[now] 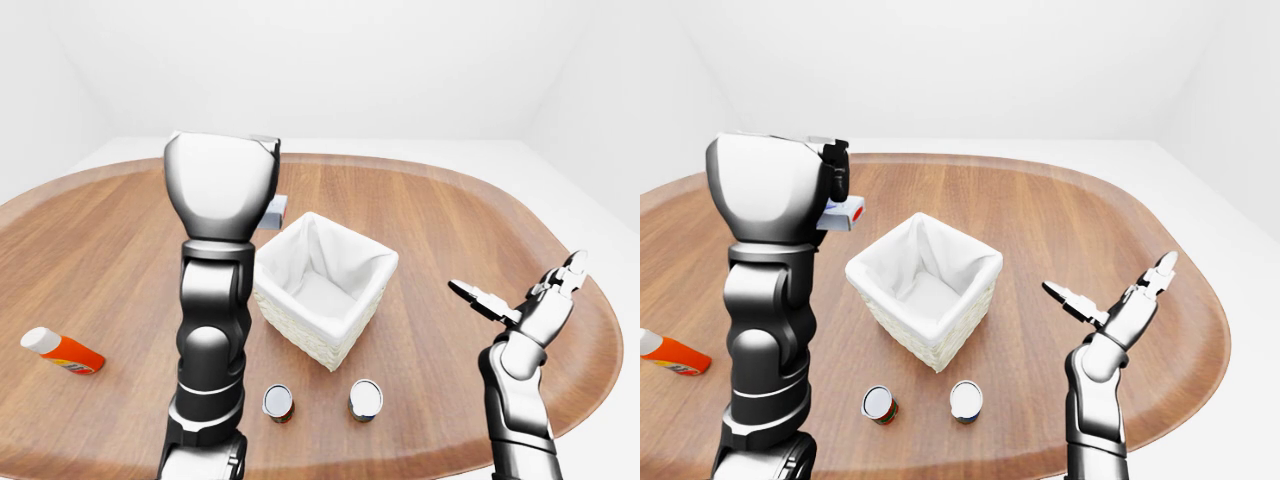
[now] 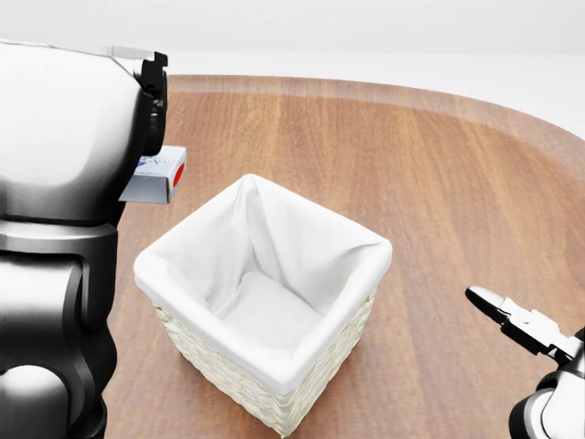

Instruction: Pick up the alphabet soup and the cream cheese box, and put them in the basket.

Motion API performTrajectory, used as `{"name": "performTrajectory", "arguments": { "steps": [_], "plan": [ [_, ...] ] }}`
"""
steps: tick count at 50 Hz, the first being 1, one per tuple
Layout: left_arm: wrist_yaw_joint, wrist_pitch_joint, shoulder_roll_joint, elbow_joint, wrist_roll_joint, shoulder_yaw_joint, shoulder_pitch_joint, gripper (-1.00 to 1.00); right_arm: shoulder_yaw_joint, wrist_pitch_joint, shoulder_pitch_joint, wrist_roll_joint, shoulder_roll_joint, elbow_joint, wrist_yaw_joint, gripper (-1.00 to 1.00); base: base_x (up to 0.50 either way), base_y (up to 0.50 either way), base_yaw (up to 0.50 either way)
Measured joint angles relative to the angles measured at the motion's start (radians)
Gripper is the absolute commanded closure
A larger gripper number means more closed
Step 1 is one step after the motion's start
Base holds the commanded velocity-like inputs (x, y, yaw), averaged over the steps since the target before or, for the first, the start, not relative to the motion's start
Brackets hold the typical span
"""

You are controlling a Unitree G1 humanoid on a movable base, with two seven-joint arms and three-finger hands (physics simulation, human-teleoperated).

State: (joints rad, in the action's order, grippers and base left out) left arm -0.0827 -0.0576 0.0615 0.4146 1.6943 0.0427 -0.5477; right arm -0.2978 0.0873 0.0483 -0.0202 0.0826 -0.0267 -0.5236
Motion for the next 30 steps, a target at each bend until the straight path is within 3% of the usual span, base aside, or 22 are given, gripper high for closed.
{"name": "performTrajectory", "arguments": {
  "steps": [18, 30],
  "plan": [
    [0.059, 0.015, -0.082, -0.124, 0.089, 0.080, 0.028, 1.00, 0.001, 0.000, -0.001, 0.005, 0.000, 0.001, 0.000, -1.00, 0.00, 0.00, 0.00],
    [0.058, 0.026, -0.114, -0.223, 0.119, 0.115, 0.042, 1.00, 0.000, 0.000, 0.000, 0.003, 0.000, 0.001, 0.000, -1.00, 0.00, 0.00, 0.00]
  ]
}}
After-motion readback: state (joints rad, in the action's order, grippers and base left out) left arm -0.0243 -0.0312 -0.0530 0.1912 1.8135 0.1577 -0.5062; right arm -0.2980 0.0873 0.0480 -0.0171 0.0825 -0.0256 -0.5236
